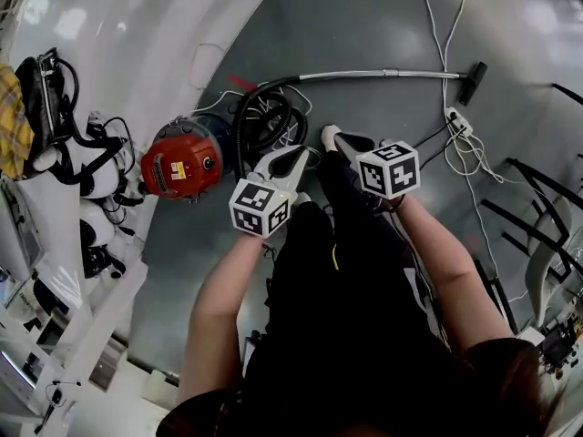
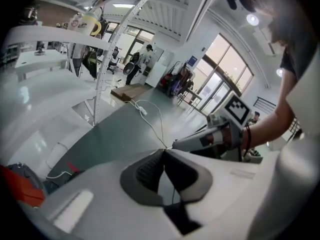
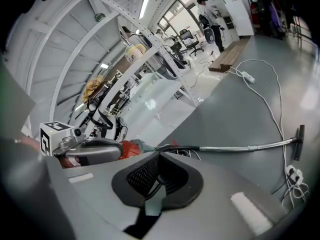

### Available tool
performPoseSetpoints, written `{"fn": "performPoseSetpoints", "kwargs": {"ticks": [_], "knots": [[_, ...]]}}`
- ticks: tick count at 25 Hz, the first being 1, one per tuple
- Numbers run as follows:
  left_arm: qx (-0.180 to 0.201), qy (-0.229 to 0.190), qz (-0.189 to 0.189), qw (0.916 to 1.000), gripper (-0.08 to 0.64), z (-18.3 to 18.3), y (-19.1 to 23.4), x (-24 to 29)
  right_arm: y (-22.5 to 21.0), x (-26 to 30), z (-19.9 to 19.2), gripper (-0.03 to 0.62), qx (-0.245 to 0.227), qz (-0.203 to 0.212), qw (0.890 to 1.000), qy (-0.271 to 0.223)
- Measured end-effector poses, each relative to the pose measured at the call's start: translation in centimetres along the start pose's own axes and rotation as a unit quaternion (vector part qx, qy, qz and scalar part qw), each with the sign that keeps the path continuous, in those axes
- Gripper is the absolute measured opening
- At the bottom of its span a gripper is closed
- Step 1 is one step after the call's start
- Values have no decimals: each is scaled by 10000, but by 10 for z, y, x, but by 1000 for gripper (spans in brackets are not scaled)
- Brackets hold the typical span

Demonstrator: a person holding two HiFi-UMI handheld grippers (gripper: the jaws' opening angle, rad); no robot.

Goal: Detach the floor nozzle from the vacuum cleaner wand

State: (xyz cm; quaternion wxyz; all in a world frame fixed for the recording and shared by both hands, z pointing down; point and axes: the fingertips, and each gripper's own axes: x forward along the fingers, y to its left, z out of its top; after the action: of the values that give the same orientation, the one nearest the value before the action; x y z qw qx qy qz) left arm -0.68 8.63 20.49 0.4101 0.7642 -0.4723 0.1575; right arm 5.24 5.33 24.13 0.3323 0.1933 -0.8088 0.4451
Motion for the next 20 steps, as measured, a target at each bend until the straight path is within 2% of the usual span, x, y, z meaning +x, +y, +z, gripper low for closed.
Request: {"fn": "performPoseSetpoints", "kwargs": {"ticks": [3,6,8,10,16,18,20], "knots": [[35,297,145,9994,9,-12,22,23,-15,21,7,-2,-156,74,9998,70],[-25,416,279,9987,9,-19,48,46,-35,39,11,-3,-323,114,9992,194],[106,499,392,9979,9,-20,65,60,-51,47,14,-3,-349,120,9990,240],[227,573,505,9968,9,-20,81,71,-68,52,15,-3,-407,22,9987,309],[274,800,767,9935,9,-35,123,93,-100,75,12,-3,-613,-290,9966,471],[257,839,821,9928,9,-39,133,102,-104,88,11,-3,-637,-222,9966,464],[192,883,827,9925,9,-42,142,109,-100,103,11,-2,-699,84,9968,384]]}}
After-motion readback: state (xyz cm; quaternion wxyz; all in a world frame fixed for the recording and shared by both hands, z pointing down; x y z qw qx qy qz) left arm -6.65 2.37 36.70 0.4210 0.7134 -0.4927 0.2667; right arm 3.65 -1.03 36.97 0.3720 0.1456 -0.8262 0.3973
